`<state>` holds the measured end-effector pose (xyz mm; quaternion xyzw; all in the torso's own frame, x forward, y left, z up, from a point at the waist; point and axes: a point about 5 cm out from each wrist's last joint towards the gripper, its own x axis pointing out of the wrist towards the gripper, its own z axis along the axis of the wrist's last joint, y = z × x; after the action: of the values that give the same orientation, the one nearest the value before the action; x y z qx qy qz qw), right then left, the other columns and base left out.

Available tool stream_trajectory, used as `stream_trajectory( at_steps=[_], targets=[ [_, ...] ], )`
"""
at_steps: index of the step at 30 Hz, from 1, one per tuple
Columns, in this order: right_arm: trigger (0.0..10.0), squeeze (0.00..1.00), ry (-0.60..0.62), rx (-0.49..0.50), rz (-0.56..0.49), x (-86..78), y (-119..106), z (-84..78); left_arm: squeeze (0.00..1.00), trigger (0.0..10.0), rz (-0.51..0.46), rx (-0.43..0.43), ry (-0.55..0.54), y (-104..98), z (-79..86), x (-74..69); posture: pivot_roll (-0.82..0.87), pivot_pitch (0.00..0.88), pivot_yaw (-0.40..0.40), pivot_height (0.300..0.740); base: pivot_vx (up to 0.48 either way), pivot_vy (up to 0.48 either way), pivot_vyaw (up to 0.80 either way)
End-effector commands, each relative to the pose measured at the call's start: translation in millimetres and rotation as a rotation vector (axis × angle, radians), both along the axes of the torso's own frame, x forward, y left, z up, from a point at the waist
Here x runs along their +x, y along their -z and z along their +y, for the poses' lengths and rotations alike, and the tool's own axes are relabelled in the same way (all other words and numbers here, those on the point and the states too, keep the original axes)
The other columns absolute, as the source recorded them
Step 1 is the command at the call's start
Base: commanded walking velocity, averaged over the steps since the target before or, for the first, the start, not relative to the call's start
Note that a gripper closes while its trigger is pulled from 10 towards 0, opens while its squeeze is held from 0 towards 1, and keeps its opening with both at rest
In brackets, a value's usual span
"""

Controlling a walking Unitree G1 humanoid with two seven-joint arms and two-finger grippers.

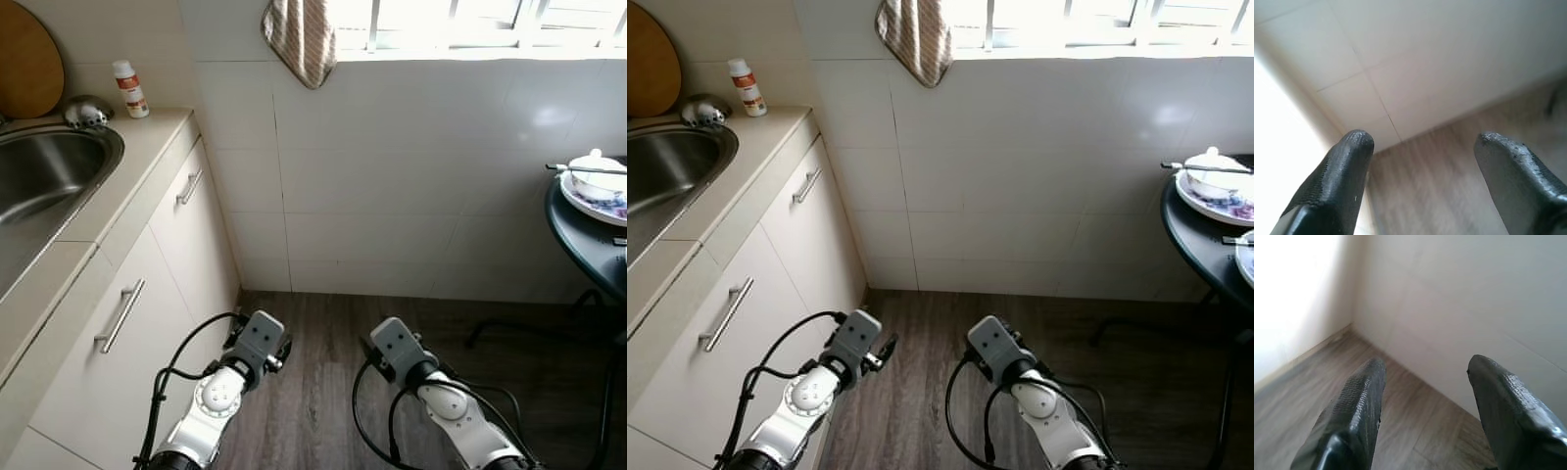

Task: Kitchen organization

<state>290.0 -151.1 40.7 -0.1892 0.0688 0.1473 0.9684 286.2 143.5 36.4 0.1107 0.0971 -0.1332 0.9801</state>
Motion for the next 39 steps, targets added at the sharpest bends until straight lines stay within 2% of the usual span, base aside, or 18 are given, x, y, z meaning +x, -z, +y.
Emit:
stream_trajectory(
  at_steps=[1, 3, 4, 5, 7, 9, 10, 12, 15, 19, 23, 26, 39],
  targets=[
    [10.0, 0.00, 0.142, 0.126, -0.066, 13.0, -20, -13.1, 0.00, 10.0, -0.036, -0.148, -0.096, -12, 12.6, 5.6, 0.06, 0.000, 0.038, 0.740, 0.000, 0.000, 0.00],
    [10.0, 0.00, 0.243, 0.095, -0.118, 19.2, -29, -23.4, 0.00, 10.0, -0.051, -0.146, -0.090, -14, 15.0, 7.5, 0.06, 0.000, 0.040, 0.740, 0.000, 0.000, 0.00],
    [10.0, 0.00, 0.265, 0.048, -0.151, 20.3, -32, -25.6, 0.00, 10.0, -0.062, -0.113, -0.075, -15, 13.9, 7.1, 0.06, 0.000, 0.040, 0.740, 0.000, 0.000, 0.00],
    [10.0, 0.00, 0.287, -0.034, -0.256, 19.4, -39, -26.9, 0.00, 10.0, -0.069, -0.047, -0.024, -13, 7.5, 4.5, 0.06, 0.000, 0.040, 0.740, 0.000, 0.000, 0.00],
    [10.0, 0.00, 0.280, -0.058, -0.290, 18.7, -42, -26.4, 0.00, 10.0, -0.074, -0.024, -0.005, -12, 5.0, 3.2, 0.06, 0.000, 0.042, 0.740, 0.000, 0.000, 0.00],
    [10.0, 0.00, 0.215, -0.103, -0.268, 18.0, -39, -21.4, 0.00, 10.0, -0.095, 0.045, 0.059, -10, -3.8, -1.7, 0.06, 0.000, 0.043, 0.740, 0.000, 0.000, 0.00],
    [10.0, 0.00, 0.174, -0.175, -0.255, 16.9, -34, -17.6, 0.00, 10.0, -0.099, 0.055, 0.081, -10, -7.1, -3.6, 0.06, 0.000, 0.041, 0.740, 0.000, 0.000, 0.00],
    [10.0, 0.00, 0.117, -0.223, -0.228, 14.1, -28, -12.2, 0.00, 10.0, -0.083, 0.030, 0.073, -9, -6.9, -4.2, 0.06, 0.000, 0.040, 0.740, 0.000, 0.000, 0.00],
    [10.0, 0.00, 0.007, -0.258, -0.206, 11.1, -23, -1.6, 0.00, 10.0, -0.057, -0.052, 0.029, -9, 1.1, -1.7, 0.05, 0.000, 0.039, 0.740, 0.000, 0.000, 0.00],
    [10.0, 0.00, 0.014, -0.286, -0.205, 11.7, -21, -1.1, 0.00, 10.0, -0.059, -0.048, 0.040, -8, -0.1, -2.3, 0.06, 0.000, 0.039, 0.740, 0.000, 0.000, 0.00],
    [10.0, 0.00, 0.021, -0.311, -0.192, 10.9, -19, -2.4, 0.00, 10.0, -0.052, 0.000, 0.069, -6, -4.5, -4.0, 0.06, 0.000, 0.039, 0.740, 0.000, 0.000, 0.00],
    [10.0, 0.00, 0.002, -0.320, -0.187, 10.4, -17, -0.3, 0.00, 10.0, -0.041, -0.019, 0.062, -5, -3.8, -3.5, 0.06, 0.000, 0.040, 0.740, 0.000, -0.480, 0.00],
    [10.0, 0.00, -0.004, -0.329, -0.164, 8.8, -14, -0.8, 0.00, 10.0, -0.018, -0.030, 0.059, -3, -3.6, -3.9, 0.05, 0.000, 0.044, 0.740, 0.000, -0.074, 0.00]
  ],
)
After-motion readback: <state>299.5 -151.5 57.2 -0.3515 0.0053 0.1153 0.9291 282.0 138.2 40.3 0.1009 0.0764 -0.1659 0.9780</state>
